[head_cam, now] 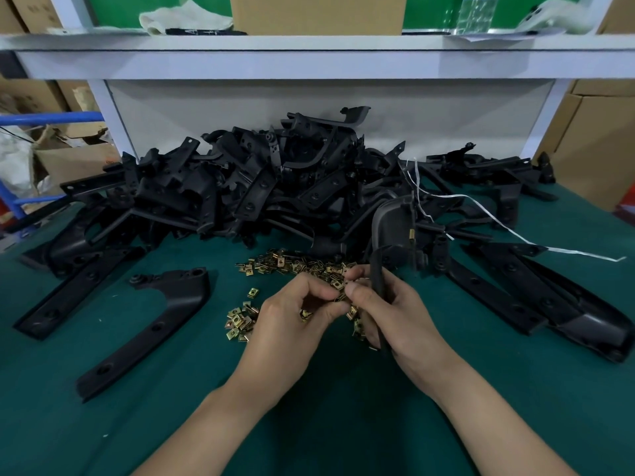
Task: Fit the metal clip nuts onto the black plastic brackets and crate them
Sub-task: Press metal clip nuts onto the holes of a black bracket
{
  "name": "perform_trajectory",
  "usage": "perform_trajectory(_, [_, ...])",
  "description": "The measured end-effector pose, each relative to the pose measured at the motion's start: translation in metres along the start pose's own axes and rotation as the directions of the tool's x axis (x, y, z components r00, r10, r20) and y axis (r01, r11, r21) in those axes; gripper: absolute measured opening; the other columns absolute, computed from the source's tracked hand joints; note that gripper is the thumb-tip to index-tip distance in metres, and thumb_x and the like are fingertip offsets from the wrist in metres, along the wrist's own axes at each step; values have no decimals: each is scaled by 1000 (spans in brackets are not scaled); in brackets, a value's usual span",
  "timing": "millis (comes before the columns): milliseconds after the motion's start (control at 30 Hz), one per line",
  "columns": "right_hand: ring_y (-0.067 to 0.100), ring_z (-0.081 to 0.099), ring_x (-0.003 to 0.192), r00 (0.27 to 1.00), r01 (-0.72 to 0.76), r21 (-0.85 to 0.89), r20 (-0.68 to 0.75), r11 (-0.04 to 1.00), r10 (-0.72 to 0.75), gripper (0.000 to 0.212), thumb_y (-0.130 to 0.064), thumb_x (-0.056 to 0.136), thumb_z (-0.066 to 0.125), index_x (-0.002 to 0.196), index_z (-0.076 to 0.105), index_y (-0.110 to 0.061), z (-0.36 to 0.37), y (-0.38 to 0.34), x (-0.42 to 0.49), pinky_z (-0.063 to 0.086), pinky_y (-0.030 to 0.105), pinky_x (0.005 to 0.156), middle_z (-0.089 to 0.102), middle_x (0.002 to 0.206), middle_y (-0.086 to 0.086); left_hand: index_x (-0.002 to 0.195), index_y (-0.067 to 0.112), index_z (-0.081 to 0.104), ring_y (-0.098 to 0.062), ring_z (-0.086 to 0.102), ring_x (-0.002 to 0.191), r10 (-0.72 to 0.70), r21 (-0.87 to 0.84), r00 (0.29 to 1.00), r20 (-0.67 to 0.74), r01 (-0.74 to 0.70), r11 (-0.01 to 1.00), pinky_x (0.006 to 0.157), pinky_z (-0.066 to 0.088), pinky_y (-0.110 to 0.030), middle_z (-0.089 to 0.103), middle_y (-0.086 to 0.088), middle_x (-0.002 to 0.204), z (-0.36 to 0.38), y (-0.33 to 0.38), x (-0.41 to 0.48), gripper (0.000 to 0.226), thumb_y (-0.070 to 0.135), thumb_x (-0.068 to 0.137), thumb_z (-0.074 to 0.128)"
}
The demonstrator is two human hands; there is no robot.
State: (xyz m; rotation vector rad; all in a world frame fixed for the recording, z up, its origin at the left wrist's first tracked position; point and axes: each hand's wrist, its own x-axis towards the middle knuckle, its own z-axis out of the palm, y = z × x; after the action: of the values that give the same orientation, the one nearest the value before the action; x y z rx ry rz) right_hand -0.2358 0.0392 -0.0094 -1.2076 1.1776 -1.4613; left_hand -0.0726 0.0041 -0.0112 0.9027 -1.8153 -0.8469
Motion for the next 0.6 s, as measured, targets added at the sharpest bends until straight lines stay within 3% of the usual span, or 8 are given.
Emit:
perform_trajectory(133, [8, 38, 42, 1000, 6, 3, -3, 1000, -6, 16, -34, 86, 68, 101, 68, -29, 1, 0, 0, 35, 22, 42, 50, 55, -12, 84, 39, 62, 0, 64, 88, -31, -66, 999, 9, 32, 997, 76, 45, -10, 69, 22, 90, 0, 2, 1, 11, 39, 81, 73])
perform_trajectory(400, [9, 34, 39, 998, -35, 117, 61, 993, 28, 30, -41, 83, 71, 110, 69, -27, -2, 6, 2, 32, 22, 41, 41, 49, -6, 87, 36, 65, -11, 65, 86, -65, -239, 995, 74, 81, 968, 81, 52, -23, 70, 12, 88, -1, 5, 1, 8, 37, 81, 71])
perform_trajectory(600, [7, 36, 37, 996, -50, 140, 78, 989, 40, 31, -41, 83, 71, 111, 70, -28, -4, 5, 4, 35, 20, 41, 44, 48, -9, 94, 27, 71, -10, 61, 77, -107, -367, 985, 132, 149, 918, 74, 53, -24, 67, 0, 78, -2, 6, 1, 10, 33, 90, 64])
